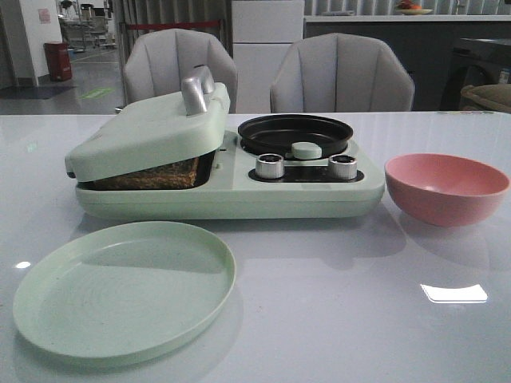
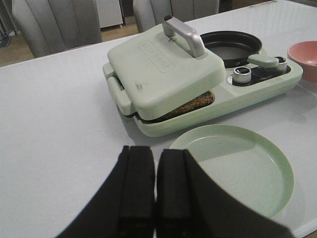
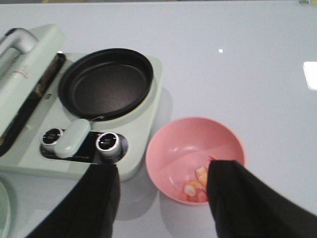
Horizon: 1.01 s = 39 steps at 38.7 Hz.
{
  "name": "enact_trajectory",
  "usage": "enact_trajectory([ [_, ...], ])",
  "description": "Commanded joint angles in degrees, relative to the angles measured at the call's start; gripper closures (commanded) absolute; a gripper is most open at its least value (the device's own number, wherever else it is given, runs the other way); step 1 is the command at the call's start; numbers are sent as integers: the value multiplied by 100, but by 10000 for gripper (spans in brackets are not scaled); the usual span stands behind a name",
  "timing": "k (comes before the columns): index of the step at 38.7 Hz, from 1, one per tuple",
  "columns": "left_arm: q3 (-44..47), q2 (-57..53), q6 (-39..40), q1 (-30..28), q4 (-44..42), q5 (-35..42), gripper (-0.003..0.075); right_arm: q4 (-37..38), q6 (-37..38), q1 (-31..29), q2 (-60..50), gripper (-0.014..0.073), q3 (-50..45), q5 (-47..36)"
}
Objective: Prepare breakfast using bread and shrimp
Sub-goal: 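Raise the left gripper away from the closed lid, then grasp the pink bowl rim with the right gripper and lift it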
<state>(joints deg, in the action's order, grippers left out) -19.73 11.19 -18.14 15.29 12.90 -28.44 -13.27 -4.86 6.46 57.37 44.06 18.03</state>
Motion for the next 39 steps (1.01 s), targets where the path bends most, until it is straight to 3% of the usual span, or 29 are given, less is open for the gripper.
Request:
enact_trajectory([
  [1,-143,56,71,39,60,462,608,-111,-49,-352,388,106,475,-101],
  [16,-143,56,71,39,60,462,608,-260,-49,-1140,2328,106,1330,518],
  [39,-143,56,71,39,60,462,608,-334,-49,-1181,4468,106,2322,138],
])
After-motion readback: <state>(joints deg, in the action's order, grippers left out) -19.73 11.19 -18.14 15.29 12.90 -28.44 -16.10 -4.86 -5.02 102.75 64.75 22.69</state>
